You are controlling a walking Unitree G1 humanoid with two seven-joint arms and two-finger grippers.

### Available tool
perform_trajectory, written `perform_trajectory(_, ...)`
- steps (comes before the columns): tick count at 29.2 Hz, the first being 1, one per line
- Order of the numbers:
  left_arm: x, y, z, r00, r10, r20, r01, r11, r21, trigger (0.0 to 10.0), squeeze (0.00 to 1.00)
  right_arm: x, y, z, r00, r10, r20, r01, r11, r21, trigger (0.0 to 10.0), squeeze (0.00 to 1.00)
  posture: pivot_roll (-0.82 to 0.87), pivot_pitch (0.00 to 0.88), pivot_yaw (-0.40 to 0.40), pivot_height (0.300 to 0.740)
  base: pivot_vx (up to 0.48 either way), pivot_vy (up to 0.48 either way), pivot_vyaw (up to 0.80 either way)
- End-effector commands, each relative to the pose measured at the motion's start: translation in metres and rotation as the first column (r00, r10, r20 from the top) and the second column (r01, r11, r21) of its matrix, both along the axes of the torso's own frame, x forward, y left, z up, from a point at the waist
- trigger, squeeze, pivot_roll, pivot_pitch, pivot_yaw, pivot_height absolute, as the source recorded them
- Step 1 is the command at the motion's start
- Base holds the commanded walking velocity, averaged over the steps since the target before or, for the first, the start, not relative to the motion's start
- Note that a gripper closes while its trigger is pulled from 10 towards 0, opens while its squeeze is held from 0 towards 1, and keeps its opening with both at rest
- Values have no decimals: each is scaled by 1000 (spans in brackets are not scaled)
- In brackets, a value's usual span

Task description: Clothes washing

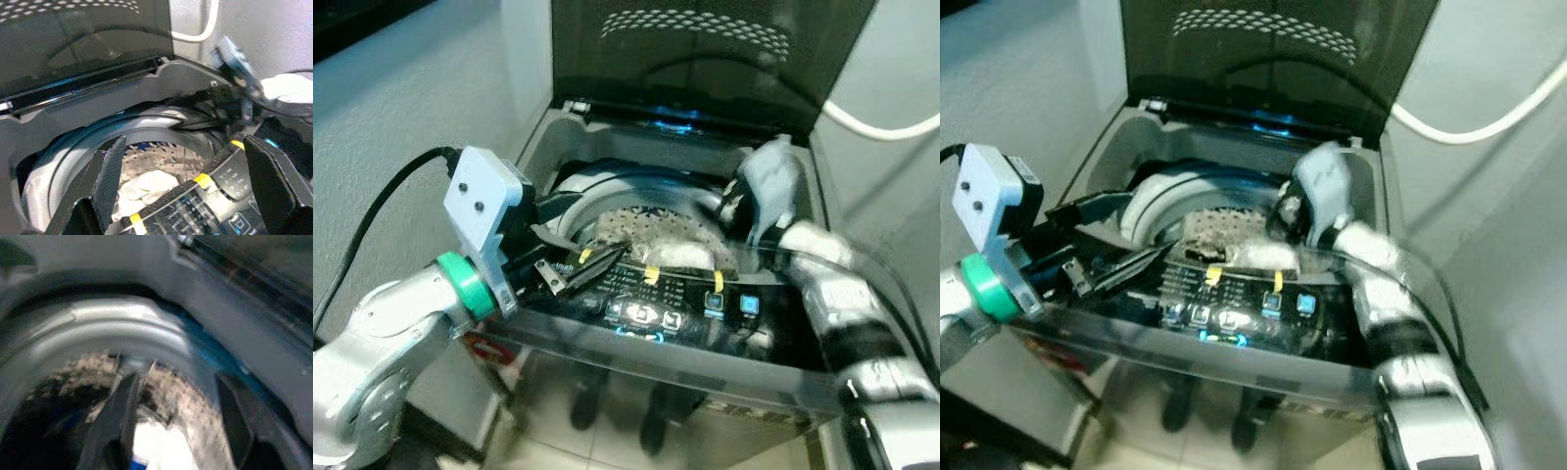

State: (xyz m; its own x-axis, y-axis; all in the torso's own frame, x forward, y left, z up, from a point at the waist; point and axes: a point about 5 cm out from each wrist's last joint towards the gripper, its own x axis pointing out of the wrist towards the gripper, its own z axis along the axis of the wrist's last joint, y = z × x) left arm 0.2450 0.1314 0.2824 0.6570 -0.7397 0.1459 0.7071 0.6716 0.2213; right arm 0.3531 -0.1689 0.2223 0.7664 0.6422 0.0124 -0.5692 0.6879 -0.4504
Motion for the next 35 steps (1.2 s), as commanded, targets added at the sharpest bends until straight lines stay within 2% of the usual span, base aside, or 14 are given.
perform_trajectory(1,1,-1,-3,1000,-11,-21,12,1000,13,10000,0,-11,-3,-23,996,31,-89,-35,999,-41,10000,0,158,82,91,740,0,0,0)
perform_trajectory(2,1,-2,-3,1000,-18,-23,18,1000,15,10000,0,-25,-9,-16,996,68,-57,-71,996,-49,10000,0,152,78,101,740,0,0,0)
perform_trajectory(6,3,-3,-2,999,-27,-27,28,999,16,10000,0,-42,-18,1,993,114,4,-114,993,-23,10000,0,145,74,108,740,0,0,0)
perform_trajectory(9,6,-5,-2,999,-40,-26,40,999,17,10000,0,-49,-37,56,970,1,245,-54,976,210,10000,0,139,64,104,740,0,0,0)
perform_trajectory(10,6,-5,-2,999,-40,-26,40,999,17,10000,0,-49,-37,56,970,1,245,-54,976,210,10000,0,139,64,104,740,0,0,0)
perform_trajectory(12,8,-6,-2,999,-38,-20,39,999,14,10000,0,-51,-39,75,944,-101,314,-24,928,371,10000,0,140,50,106,740,0,0,0)
perform_trajectory(17,12,-8,-2,999,-32,-19,32,999,7,10000,0,-60,-33,84,925,-153,348,-20,895,446,10000,0,145,37,109,740,0,0,0)
perform_trajectory(18,14,-8,-1,1000,-20,-11,20,1000,4,10000,0,-67,-31,85,924,-158,348,-48,855,517,10000,0,156,33,104,740,0,0,0)
perform_trajectory(23,19,-5,1,1000,12,0,-12,1000,-9,10000,0,-76,-26,84,934,-98,345,-117,825,552,10000,0,155,29,104,740,0,0,0)
perform_trajectory(25,21,-6,0,1000,26,-4,-26,999,-22,10000,0,-83,-26,88,931,-59,361,-183,779,600,10000,0,150,19,111,740,0,0,0)
perform_trajectory(28,25,-9,1,1000,31,3,-31,999,-35,10000,0,-99,-31,106,905,-5,426,-319,655,685,10000,0,148,7,119,740,0,0,0)
perform_trajectory(29,25,-9,1,1000,31,3,-31,999,-35,10000,0,-99,-31,106,905,-5,426,-319,655,685,10000,0,148,7,119,740,0,0,0)
perform_trajectory(31,30,-9,3,998,60,16,-60,997,-48,10000,0,-104,-34,112,898,-8,440,-354,582,732,10000,0,145,14,110,740,0,0,0)
perform_trajectory(35,41,-4,8,987,157,45,-154,985,-74,10000,0,-105,-32,113,905,-15,425,-351,538,766,10000,0,140,10,109,740,0,0,0)
